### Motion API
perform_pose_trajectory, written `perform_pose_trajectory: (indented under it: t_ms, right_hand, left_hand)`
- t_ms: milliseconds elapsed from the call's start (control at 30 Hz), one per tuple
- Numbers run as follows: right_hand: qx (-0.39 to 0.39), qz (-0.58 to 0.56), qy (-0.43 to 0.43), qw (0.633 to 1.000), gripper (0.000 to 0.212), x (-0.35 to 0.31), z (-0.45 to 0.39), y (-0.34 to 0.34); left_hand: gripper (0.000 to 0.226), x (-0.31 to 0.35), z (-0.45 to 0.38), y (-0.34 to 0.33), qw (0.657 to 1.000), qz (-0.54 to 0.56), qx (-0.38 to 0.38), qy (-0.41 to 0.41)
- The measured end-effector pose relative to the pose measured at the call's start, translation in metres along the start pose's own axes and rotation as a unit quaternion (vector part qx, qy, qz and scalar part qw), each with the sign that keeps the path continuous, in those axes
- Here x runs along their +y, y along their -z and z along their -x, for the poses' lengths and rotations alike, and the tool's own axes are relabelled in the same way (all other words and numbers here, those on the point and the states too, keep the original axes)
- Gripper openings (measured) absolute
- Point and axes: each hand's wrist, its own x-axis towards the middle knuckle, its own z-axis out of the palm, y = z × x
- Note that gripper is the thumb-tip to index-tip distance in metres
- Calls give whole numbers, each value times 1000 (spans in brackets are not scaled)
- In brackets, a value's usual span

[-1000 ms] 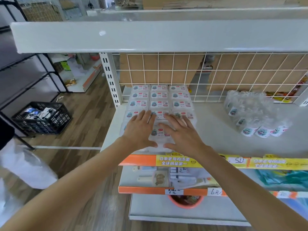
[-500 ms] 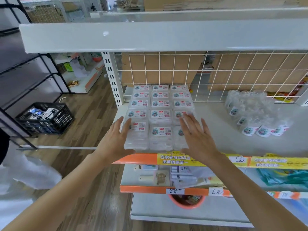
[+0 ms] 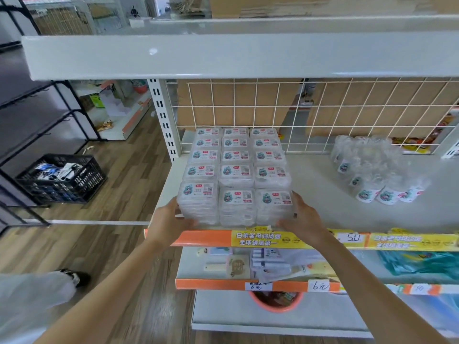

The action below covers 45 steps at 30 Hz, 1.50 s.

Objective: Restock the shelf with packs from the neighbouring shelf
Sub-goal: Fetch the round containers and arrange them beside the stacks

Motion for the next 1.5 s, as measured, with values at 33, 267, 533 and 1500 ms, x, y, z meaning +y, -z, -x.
perform_pose_trajectory:
  t_ms: [33,267,533,1500]
  right_hand:
    - [-20,-45,0,999,84,4,0,1]
    - [-65,-423,-80,900,60,5,-27,16]
    - [-23,-454,-176,873,42,-19,-57,6]
    - [52,-68,-101,991,61,-38,-46,16]
  left_hand:
    - [57,-6,0,0,1000,26,-10,1]
    - [36,12,-21,26,894,416,-141,83]
    - [58,31,-64,9,813,522,-191,176]
    - [97,10,-36,39,974,27,-184,-129]
